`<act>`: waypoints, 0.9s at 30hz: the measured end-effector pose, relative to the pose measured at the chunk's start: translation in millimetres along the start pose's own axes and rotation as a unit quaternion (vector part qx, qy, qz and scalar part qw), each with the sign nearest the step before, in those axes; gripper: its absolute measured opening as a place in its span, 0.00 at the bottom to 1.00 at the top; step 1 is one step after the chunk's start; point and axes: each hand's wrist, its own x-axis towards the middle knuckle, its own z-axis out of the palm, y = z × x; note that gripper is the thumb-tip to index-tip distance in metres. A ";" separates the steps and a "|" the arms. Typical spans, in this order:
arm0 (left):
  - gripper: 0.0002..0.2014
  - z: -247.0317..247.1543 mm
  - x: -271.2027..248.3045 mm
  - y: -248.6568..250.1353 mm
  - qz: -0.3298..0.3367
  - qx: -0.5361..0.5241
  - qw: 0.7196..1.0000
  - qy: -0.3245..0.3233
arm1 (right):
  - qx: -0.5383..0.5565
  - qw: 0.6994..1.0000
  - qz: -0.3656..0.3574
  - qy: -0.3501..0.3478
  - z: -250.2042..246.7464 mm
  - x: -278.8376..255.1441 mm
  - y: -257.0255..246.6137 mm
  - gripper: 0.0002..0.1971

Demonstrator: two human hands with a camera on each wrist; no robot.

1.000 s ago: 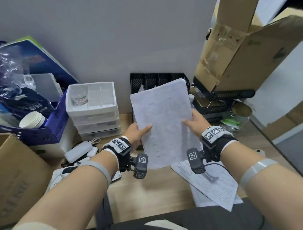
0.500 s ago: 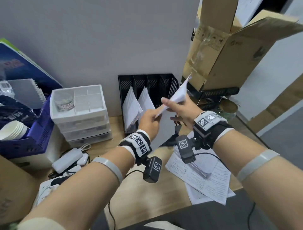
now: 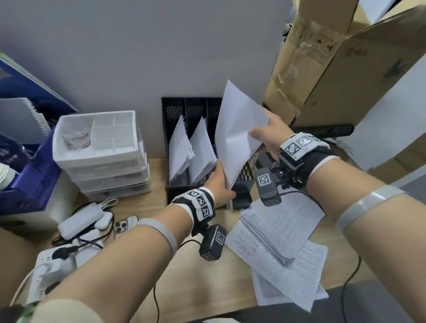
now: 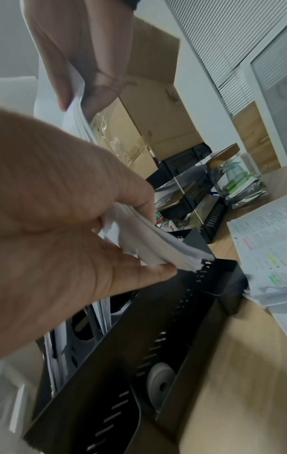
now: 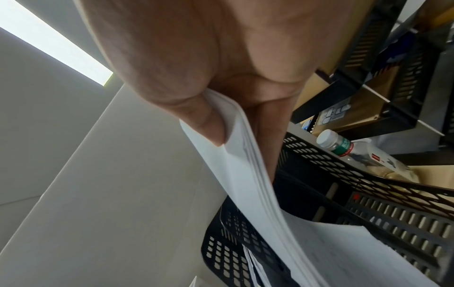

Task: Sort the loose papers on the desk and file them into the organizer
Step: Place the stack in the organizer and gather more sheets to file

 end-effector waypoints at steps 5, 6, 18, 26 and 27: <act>0.59 6.4 40.2 2.3 -0.054 -0.011 0.997 0.047 | -0.053 0.998 -0.033 -0.017 -11.0 48.7 11.1 0.34; 0.61 6.1 44.8 5.1 -0.063 -0.012 0.996 0.060 | -0.058 0.997 -0.036 -0.023 -11.4 55.7 11.3 0.34; 0.32 6.9 84.9 4.5 -0.098 0.014 0.974 0.206 | -0.028 0.995 -0.091 -0.030 8.9 108.0 60.0 0.35; 0.26 15.4 79.1 -0.9 -0.101 0.014 0.972 0.214 | 0.005 0.997 -0.018 -0.070 14.4 111.0 82.8 0.32; 0.25 17.4 78.0 -2.2 -0.113 0.012 0.972 0.205 | -0.007 0.996 0.007 -0.091 16.5 110.2 88.5 0.31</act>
